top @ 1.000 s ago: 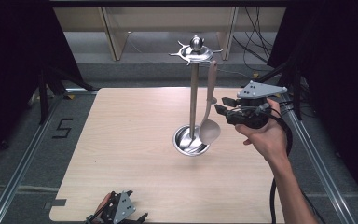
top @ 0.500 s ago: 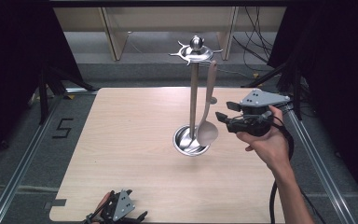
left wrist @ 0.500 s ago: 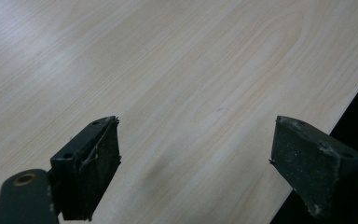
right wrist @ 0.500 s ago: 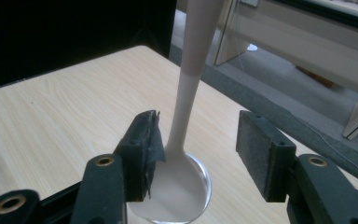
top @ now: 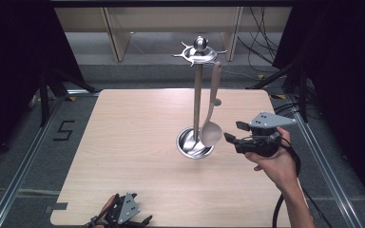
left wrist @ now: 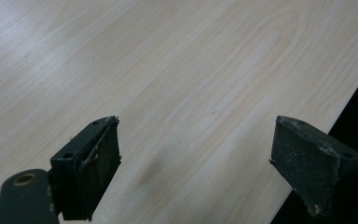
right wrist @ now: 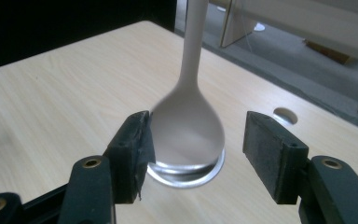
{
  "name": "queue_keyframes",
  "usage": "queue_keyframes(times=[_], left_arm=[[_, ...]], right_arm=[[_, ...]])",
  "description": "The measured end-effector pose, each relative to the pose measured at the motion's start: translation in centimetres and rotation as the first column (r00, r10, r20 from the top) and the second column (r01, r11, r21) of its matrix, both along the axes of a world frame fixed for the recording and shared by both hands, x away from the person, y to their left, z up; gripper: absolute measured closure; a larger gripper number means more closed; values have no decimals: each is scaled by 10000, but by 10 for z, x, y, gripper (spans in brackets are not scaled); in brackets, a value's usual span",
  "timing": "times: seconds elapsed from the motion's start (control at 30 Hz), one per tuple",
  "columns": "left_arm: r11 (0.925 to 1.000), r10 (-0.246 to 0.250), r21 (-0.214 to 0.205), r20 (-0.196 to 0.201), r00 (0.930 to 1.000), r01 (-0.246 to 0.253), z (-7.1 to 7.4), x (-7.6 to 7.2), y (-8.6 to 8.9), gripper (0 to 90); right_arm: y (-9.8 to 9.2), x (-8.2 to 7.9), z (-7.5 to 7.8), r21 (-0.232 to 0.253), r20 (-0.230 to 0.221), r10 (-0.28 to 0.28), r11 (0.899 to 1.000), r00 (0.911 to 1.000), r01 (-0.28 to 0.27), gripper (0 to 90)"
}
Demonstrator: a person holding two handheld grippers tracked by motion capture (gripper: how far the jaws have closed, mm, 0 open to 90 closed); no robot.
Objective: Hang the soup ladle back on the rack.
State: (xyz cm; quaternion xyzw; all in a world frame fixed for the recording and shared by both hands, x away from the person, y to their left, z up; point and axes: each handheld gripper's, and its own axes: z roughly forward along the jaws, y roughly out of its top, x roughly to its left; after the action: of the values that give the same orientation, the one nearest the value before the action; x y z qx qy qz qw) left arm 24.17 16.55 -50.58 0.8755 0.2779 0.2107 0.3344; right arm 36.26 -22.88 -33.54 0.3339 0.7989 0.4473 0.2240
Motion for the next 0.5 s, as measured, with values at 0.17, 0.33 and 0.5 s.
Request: queue_keyframes(times=[0.17, 0.33, 0.5], left_arm=[[10000, -11, -95, 48, 10000, 11, 2, 0, 1, 148], [9999, 25, -154, 55, 10000, -25, 3, 0, 2, 148], [9999, -24, -146, 100, 9999, 26, 5, 1, 3, 148]], right_arm=[[-4, -8, -13, 41, -214, -39, 10000, 9998, 40, 415], [-6, -18, -22, -66, -335, 36, 10000, 9994, -38, 413], [-9, -23, -29, -245, -271, 120, 9996, 9996, -126, 409]])
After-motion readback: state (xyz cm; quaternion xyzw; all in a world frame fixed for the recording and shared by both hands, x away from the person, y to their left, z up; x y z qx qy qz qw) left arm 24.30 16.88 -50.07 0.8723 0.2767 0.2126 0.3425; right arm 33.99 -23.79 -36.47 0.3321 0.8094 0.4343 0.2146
